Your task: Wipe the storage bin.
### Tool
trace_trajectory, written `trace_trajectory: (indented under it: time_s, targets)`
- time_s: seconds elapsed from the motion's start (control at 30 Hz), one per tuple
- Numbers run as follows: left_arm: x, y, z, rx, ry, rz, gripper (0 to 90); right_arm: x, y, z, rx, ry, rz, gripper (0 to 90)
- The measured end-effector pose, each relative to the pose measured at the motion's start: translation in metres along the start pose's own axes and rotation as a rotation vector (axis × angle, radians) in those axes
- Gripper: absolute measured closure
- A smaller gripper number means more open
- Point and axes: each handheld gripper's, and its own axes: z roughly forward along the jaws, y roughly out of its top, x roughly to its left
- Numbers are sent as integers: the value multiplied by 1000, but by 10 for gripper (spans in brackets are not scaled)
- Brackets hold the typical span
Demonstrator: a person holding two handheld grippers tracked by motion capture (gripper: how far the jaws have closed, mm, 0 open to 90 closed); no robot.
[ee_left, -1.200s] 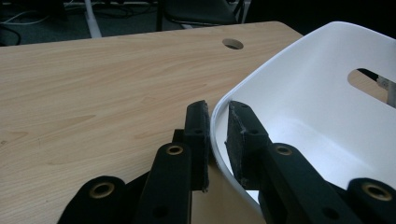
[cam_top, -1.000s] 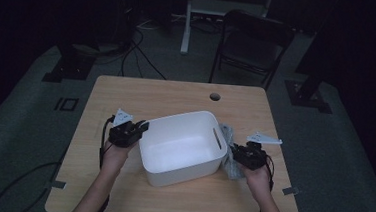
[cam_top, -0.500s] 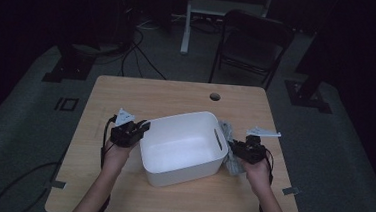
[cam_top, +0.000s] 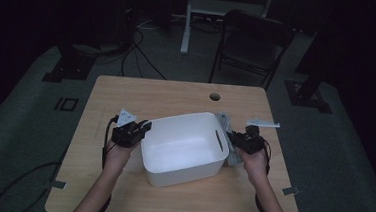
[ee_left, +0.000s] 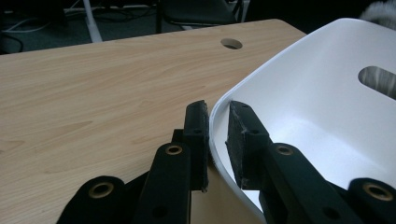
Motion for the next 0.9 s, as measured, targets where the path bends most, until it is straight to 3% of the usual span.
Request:
trace_trajectory:
  time_s: [0.1, 0.23, 0.3, 0.4, 0.5, 0.63, 0.73, 0.9]
  targets:
    - [-1, 0, 0, 0, 7, 3, 784, 2, 10, 5, -2, -18, -34, 769]
    - [-1, 0, 0, 0, 10, 5, 783, -5, 3, 22, 57, -30, -11, 770]
    - [-1, 0, 1, 1, 6, 5, 783, -9, 6, 21, 69, -19, -9, 767]
    - [-1, 1, 1, 0, 3, 5, 783, -6, 19, 14, 29, -14, -24, 767]
    - [-2, 1, 2, 3, 10, 9, 783, -5, 26, 17, 24, -24, -41, 767]
    - [-2, 1, 2, 3, 14, 8, 783, -7, 18, 34, 70, -61, -47, 770]
    - [-3, 1, 2, 2, 15, 8, 782, -12, 13, 40, 76, -49, -16, 771]
    - [-3, 0, 2, -2, 17, 3, 780, -14, 12, 43, 98, -53, -15, 769]
